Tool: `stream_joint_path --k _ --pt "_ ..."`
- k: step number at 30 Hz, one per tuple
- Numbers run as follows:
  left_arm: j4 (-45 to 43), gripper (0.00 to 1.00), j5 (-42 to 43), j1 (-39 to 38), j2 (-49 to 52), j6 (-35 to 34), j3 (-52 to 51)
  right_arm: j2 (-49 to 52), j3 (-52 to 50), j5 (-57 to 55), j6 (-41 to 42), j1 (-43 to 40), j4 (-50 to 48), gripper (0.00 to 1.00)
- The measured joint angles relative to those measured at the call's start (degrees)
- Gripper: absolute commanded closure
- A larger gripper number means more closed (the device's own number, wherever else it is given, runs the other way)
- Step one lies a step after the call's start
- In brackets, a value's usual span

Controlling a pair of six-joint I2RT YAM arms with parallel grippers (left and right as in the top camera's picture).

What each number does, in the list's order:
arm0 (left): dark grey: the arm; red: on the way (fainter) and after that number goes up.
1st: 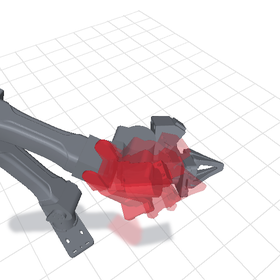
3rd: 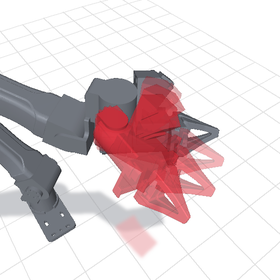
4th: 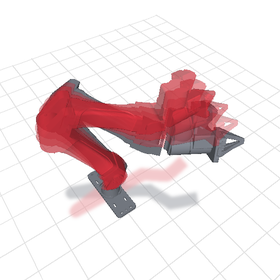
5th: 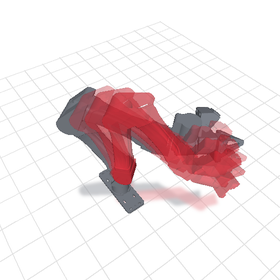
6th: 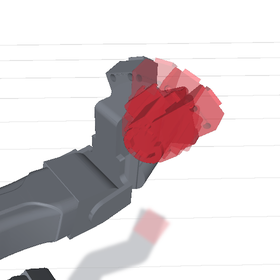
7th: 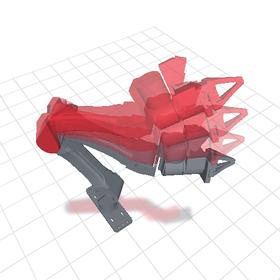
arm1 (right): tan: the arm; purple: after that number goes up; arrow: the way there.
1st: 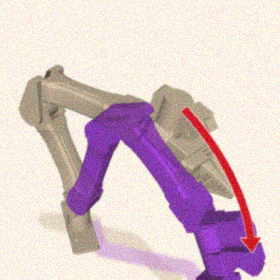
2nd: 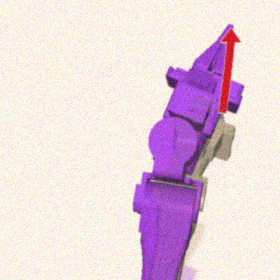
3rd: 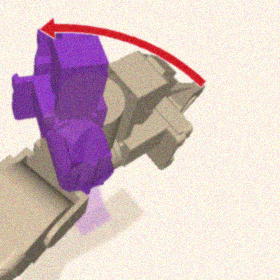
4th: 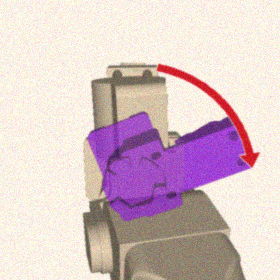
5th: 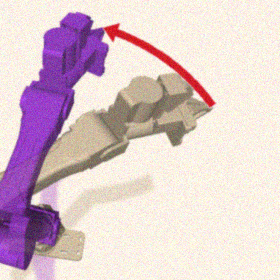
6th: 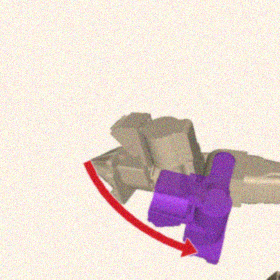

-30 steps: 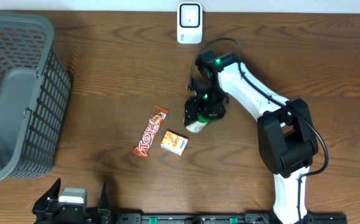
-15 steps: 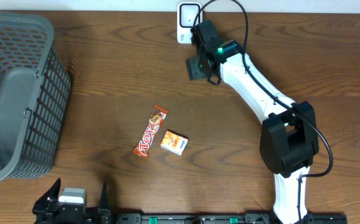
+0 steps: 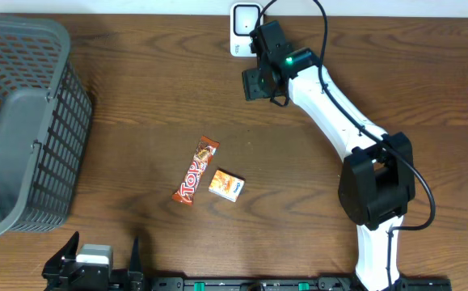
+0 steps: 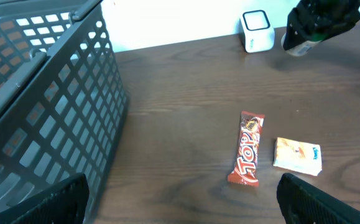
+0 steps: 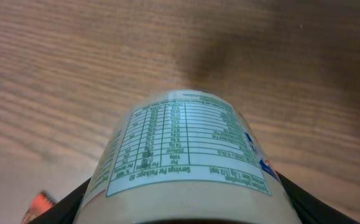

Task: Scan the item barcode
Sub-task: 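Hold the jar label over the white scanner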

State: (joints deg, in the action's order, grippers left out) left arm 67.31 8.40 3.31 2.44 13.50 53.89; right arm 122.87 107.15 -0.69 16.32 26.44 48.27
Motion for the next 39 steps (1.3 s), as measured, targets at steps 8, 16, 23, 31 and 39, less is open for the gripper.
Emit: stream_joint_path --k 8,16,23,31,39 --pt "0.0 0.04 0.0 0.0 0.0 0.0 0.0 0.1 11.4 0.1 -0.6 0.8 1.2 0.41" --pt "0.0 0.03 0.0 0.0 0.0 0.0 0.0 0.1 12.5 -8.9 -5.7 0.9 -10.5 0.43" --pt "0.0 0.04 0.0 0.0 0.0 0.0 0.0 3.7 12.9 -13.9 -12.1 0.9 -22.9 0.42" --pt "0.0 0.04 0.0 0.0 0.0 0.0 0.0 15.3 12.9 -23.4 -18.3 0.9 -39.6 0.42" --pt "0.0 0.04 0.0 0.0 0.0 0.0 0.0 18.8 12.8 -27.3 -21.2 0.8 -52.8 0.41"
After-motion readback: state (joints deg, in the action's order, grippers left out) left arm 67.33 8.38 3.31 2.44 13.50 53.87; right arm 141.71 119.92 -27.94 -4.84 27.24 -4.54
